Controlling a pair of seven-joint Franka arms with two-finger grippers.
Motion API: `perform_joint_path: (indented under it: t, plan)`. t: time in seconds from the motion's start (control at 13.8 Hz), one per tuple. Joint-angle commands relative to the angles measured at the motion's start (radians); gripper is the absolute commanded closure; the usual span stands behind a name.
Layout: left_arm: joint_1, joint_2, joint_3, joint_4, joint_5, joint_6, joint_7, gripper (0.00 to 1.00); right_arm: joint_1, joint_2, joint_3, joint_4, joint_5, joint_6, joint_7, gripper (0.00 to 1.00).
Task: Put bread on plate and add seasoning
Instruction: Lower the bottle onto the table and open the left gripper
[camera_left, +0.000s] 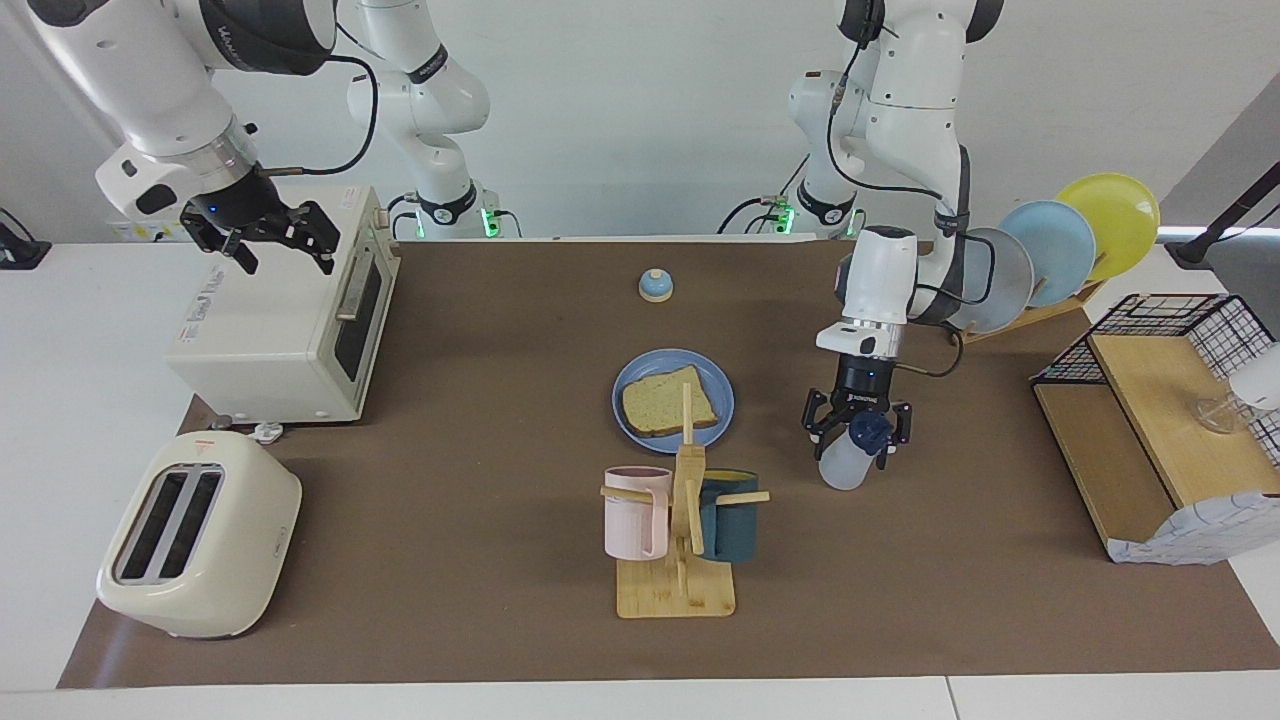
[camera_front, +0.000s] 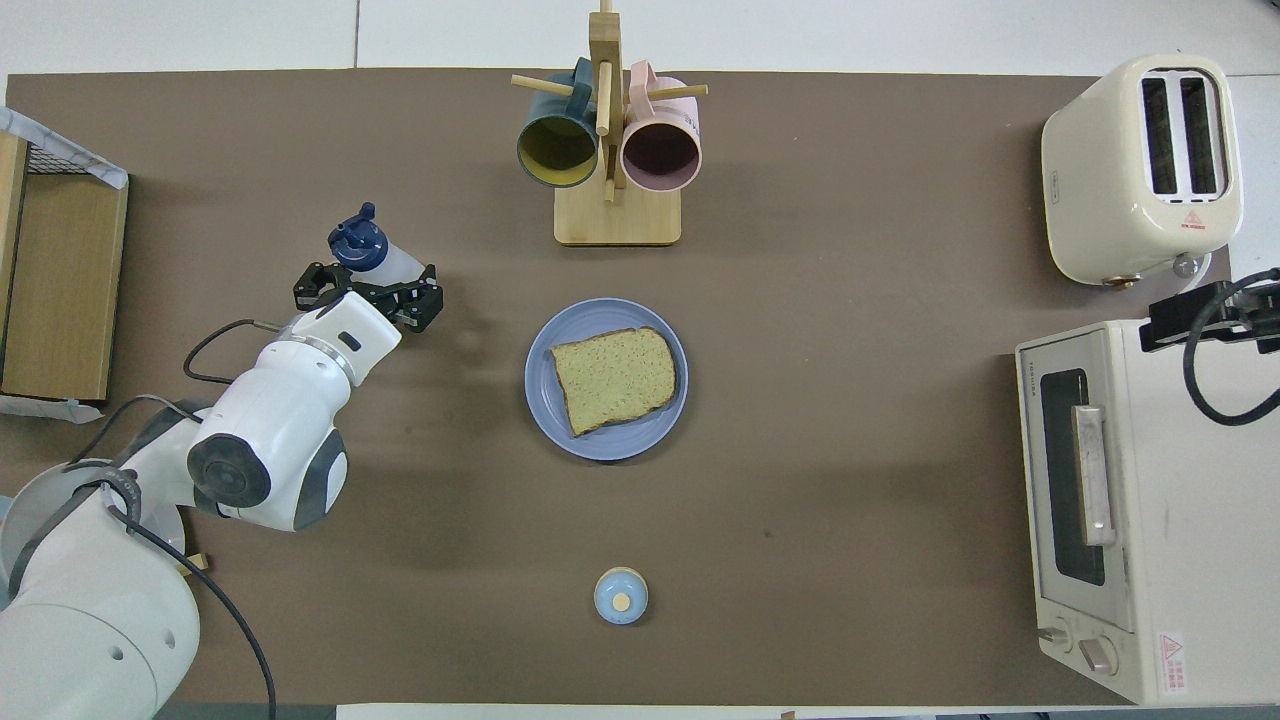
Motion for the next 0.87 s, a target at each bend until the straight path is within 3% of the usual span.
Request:
perform_joint_path:
  t: [0.0, 0.58, 0.8]
  plan:
    - [0.011, -0.087, -0.003, -0.091, 0.018, 0.017, 0.000, 0.00, -0.007, -0.013, 0.006, -0.018, -0.005, 0.013, -0.004, 0.00]
    - [-0.001, -0.274, -0.005, -0.298, 0.018, 0.015, 0.001, 0.00, -0.007, -0.013, 0.006, -0.018, -0.006, 0.013, -0.004, 0.00]
    - [-0.085, -0.292, -0.005, -0.326, 0.018, 0.012, -0.016, 0.00, -0.007, -0.013, 0.006, -0.019, -0.006, 0.013, -0.004, 0.00]
